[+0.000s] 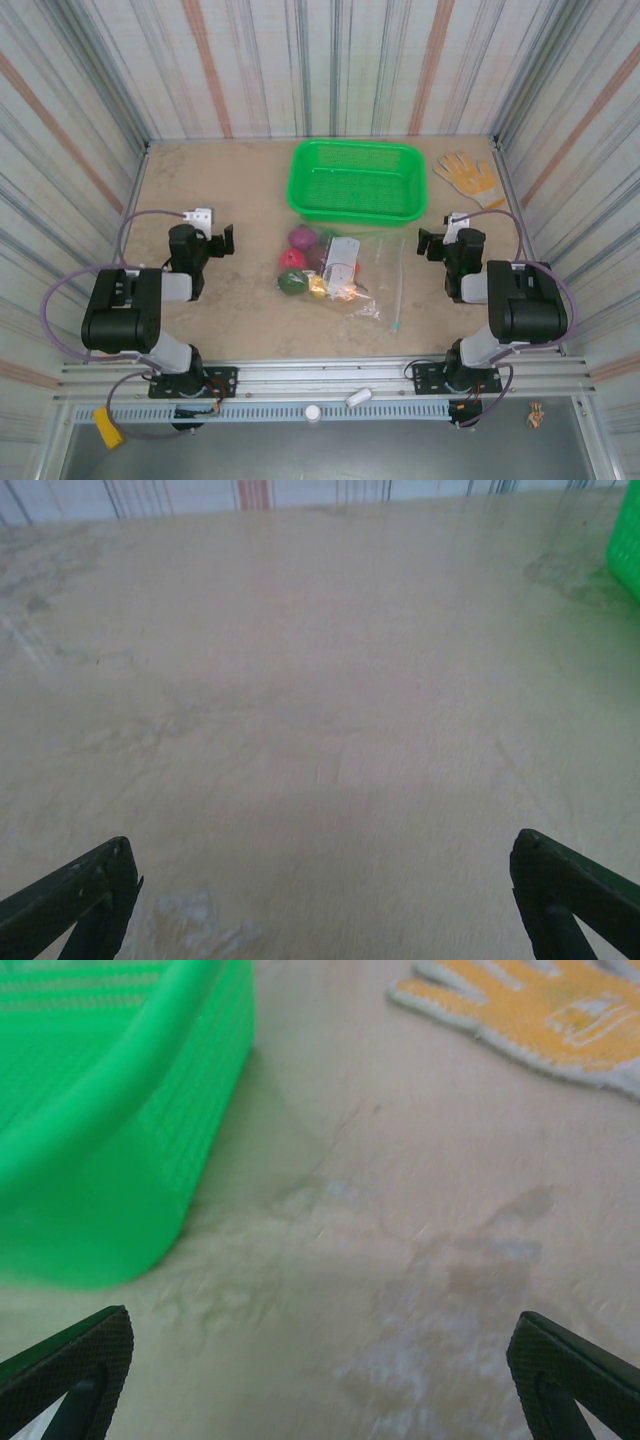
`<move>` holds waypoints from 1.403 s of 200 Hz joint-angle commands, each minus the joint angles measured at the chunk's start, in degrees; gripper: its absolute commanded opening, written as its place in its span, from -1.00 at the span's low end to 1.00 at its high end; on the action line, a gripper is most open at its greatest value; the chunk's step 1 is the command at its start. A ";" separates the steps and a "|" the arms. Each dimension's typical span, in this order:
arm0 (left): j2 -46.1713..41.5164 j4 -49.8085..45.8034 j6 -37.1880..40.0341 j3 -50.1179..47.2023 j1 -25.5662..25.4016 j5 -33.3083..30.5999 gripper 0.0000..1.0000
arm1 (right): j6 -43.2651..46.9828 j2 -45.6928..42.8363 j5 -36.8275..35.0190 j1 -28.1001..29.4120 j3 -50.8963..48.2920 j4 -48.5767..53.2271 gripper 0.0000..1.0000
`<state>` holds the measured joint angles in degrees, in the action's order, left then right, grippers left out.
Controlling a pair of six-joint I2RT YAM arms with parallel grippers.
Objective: Place the food in the zip-top bag and seal the zipper
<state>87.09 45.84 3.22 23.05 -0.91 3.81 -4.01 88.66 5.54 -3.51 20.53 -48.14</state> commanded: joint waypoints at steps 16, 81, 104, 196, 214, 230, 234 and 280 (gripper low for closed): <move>-0.29 -1.81 1.17 1.28 -0.06 -1.44 0.97 | -0.80 0.28 -4.52 0.56 3.28 2.45 0.98; -0.60 -0.98 1.25 0.60 -0.52 -2.24 0.97 | -0.25 -0.22 -6.51 1.54 1.85 0.10 0.98; -0.95 1.68 -2.16 -1.04 0.62 -6.32 0.97 | -0.71 0.10 0.02 -0.85 2.38 0.91 0.98; -0.21 -1.68 1.17 1.21 -0.32 -1.93 0.97 | -0.47 0.62 0.96 -1.55 3.20 1.73 0.98; -0.45 -1.38 1.19 0.89 -0.32 -2.01 0.97 | -0.42 0.54 0.73 -1.40 2.95 1.54 0.98; -0.60 -0.93 1.29 0.61 -0.46 -2.17 0.97 | -0.36 0.37 0.40 -1.07 2.85 1.46 0.98; -0.57 -0.85 1.34 0.60 -0.41 -2.16 0.97 | -0.37 0.37 0.31 -1.02 2.84 1.38 0.98; -0.61 -0.91 1.29 0.59 -0.44 -2.21 0.97 | -0.34 0.13 0.08 -0.93 2.58 1.03 0.98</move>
<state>87.07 44.62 3.27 23.24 -1.15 1.08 -4.03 88.68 5.87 -4.51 23.31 -46.89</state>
